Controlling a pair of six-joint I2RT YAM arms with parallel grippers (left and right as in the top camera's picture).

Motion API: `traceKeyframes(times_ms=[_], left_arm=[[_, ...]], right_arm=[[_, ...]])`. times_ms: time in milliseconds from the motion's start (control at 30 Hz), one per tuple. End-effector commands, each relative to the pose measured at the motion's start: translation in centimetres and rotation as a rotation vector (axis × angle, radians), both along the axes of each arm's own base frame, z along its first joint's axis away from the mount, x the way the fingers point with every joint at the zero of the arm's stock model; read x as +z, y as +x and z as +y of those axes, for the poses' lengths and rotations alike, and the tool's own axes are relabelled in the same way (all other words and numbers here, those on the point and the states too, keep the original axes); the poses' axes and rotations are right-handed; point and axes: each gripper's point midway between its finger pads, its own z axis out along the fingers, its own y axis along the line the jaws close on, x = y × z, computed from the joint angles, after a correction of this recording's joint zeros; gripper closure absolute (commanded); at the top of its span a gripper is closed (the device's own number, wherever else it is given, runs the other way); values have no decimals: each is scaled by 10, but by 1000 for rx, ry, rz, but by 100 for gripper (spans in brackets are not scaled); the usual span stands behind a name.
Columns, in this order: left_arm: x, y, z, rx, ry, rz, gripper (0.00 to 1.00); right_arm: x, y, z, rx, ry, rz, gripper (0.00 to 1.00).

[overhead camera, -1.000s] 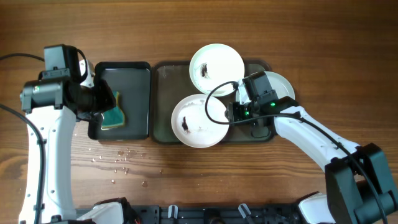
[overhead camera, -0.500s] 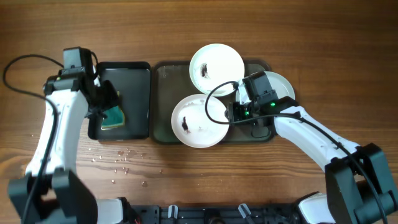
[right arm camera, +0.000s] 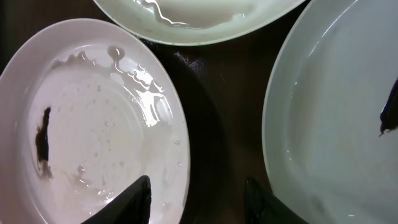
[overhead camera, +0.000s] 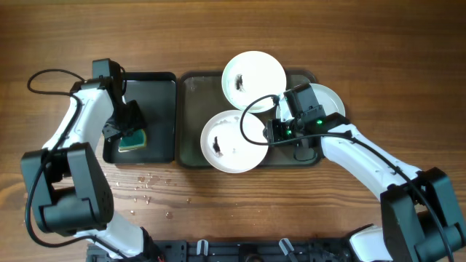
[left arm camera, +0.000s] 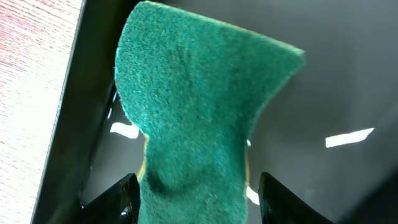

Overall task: Clean dirty plates on tray and stack at the side
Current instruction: 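Grasp the green-and-yellow sponge with the left gripper and lift it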

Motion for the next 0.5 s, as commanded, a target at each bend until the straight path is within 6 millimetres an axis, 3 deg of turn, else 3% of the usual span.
traceKeyframes(times_ms=[0,400,433,467], left_arm=[[-8,-2,4,-8,33,22,43],[-26,-4,4,-7,36,-3,53],[-27,-5,4,-7,35,-1,56],[-29,-7,4,-7,34,3,64]], right_arm=[[-4,-2,2,0,9,16,51],[-4,-2,3,0,10,14,51],[-4,-2,3,0,10,14,51],[-4,-2,3,0,10,14,51]])
